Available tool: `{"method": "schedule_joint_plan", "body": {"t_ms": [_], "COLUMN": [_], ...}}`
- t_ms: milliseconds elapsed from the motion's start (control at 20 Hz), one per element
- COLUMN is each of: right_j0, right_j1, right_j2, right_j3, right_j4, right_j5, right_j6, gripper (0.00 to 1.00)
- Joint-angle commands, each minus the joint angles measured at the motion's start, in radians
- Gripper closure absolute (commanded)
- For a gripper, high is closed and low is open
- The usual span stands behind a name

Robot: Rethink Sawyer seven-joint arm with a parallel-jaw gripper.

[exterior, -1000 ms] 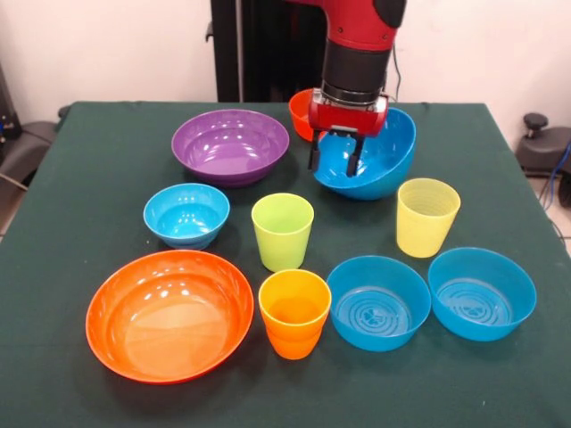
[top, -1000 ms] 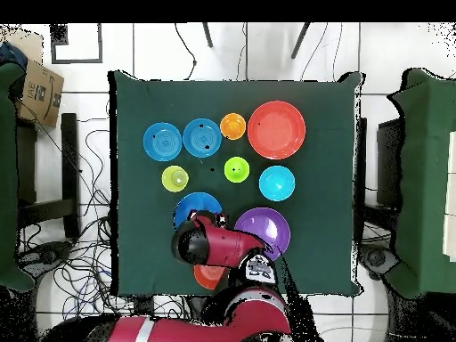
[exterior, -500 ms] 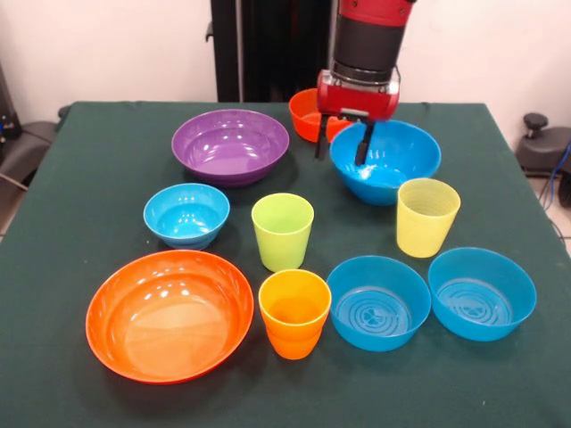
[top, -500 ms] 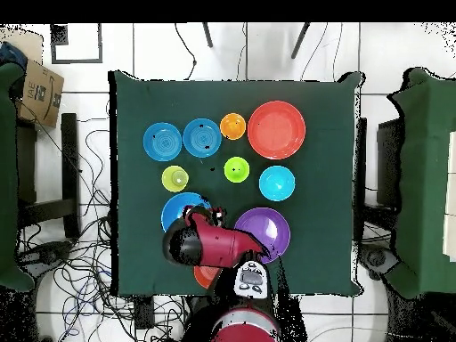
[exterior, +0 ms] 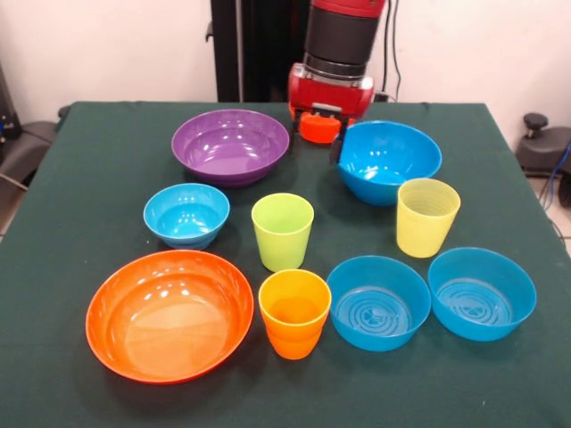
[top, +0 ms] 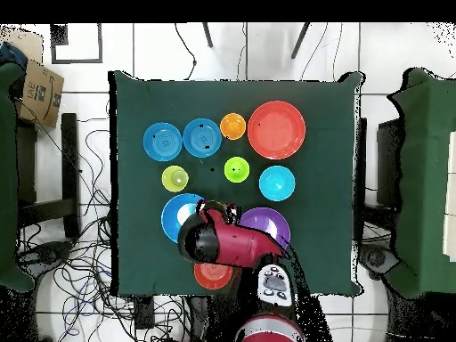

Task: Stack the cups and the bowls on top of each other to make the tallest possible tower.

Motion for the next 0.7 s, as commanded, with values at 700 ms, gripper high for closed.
{"method": "schedule_joint_plan", "body": {"t_ms": [700], "right_j0": [-0.173], "right_j1": [0.035], "right_j2": [0.382], "right_j3": [0.041], "right_j4": [-0.138], "right_j5": [0.155], "right_j6": [0.014], "gripper": [0.0]}}
